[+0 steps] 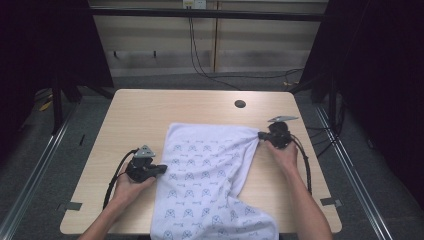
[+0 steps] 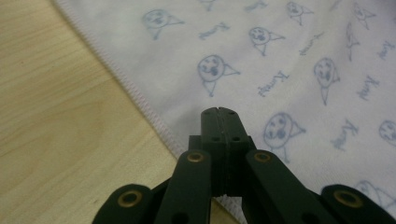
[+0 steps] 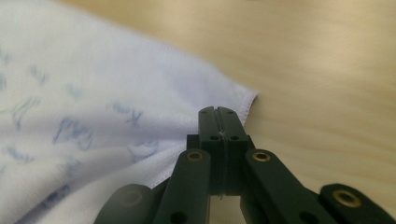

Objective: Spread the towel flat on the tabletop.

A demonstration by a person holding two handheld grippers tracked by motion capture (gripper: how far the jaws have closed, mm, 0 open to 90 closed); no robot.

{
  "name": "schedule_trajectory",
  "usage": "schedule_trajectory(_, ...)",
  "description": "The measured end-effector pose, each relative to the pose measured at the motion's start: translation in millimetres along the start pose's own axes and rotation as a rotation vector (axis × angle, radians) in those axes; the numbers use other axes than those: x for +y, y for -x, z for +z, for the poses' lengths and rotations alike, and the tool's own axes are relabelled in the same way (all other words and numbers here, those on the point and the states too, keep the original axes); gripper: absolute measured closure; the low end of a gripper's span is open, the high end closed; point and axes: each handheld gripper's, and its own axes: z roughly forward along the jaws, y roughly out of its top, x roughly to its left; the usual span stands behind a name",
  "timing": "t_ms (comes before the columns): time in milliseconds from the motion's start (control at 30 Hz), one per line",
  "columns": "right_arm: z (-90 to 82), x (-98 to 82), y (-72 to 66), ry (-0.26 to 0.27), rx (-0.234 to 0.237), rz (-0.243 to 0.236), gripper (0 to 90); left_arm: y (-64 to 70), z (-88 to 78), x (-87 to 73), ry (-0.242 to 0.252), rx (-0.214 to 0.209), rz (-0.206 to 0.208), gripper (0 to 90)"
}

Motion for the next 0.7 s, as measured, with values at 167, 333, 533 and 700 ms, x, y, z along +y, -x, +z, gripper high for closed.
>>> schedule_trajectory(167,-14.8,10.7,18.5,0.038,-0.012,0.026,90.0,0.3,0.6,0.4,0.002,0.019,0.003,90.0)
schedule_trajectory(333,-7.2,0.4,2.7,0.001,0.053,-0.007,90.0,7.6,-6.6,-4.3,-0.032,-0.034,0.006,90.0)
schedule_trajectory(533,-21.9,-22.7,-22.4,0.002,0.117,-0.024,64.6,28.8,-30.8,-29.1,-0.062,-0.098,0.003,89.8)
schedule_trajectory(700,-62.6,-50.0,-58.6,-0.034,0.272,-0.107,61.7,23.3,-39.2,-30.2,0.014,-0.143,-0.056,78.6)
